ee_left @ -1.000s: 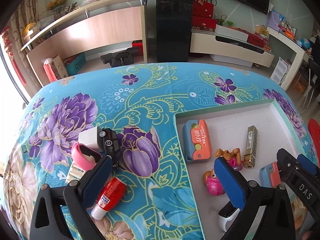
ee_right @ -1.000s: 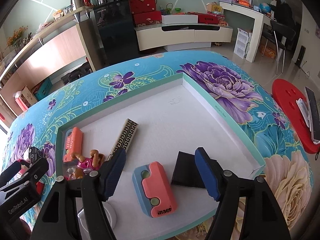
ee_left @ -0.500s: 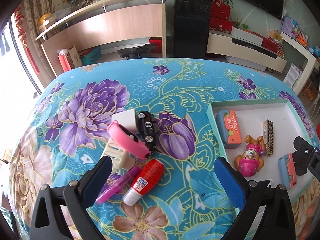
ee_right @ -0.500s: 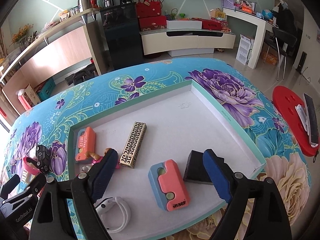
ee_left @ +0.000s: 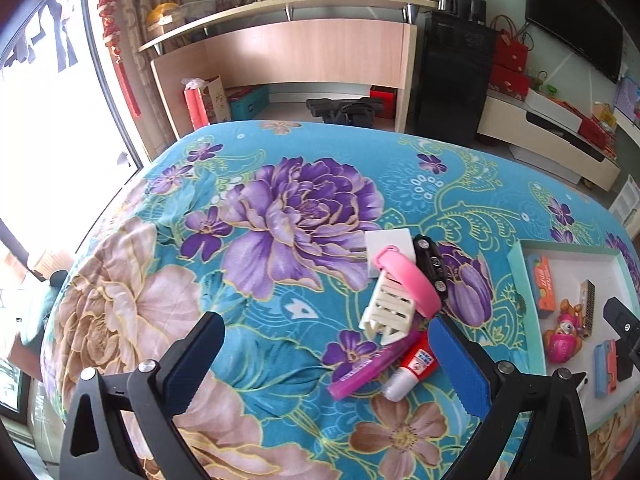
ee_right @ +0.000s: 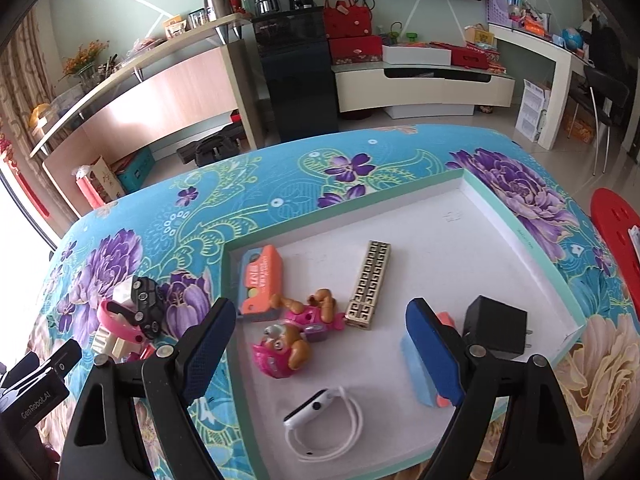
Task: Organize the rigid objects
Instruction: 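Withdraw both grippers from the tray back toward the pile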
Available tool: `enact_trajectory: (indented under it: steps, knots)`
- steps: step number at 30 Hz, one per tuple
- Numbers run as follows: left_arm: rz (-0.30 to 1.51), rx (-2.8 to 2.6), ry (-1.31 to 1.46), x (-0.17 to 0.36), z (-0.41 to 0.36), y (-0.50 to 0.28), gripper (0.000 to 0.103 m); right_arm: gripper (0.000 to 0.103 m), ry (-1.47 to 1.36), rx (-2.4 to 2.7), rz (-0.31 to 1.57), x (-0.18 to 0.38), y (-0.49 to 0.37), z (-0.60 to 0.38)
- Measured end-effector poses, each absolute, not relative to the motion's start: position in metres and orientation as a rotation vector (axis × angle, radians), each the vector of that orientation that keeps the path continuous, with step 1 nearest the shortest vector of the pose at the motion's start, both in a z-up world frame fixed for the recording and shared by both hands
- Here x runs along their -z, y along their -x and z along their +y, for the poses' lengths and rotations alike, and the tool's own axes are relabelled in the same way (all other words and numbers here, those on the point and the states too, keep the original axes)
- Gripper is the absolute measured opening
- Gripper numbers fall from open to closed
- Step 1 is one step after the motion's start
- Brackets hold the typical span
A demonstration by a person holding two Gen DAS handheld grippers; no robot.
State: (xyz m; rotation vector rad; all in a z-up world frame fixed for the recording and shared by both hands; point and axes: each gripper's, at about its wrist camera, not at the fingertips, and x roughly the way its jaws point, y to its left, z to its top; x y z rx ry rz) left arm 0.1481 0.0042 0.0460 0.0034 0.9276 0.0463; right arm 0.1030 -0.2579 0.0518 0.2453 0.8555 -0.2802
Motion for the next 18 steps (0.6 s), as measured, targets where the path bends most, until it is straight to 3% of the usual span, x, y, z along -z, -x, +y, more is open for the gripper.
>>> enact_trajectory:
  steps: [18]
  knots:
    - [0.947,-0.178,0.133,-0.040,0.081,-0.143,0.103,0.088,-0.172,0.061,0.930,-0.028,-0.129,-0.170]
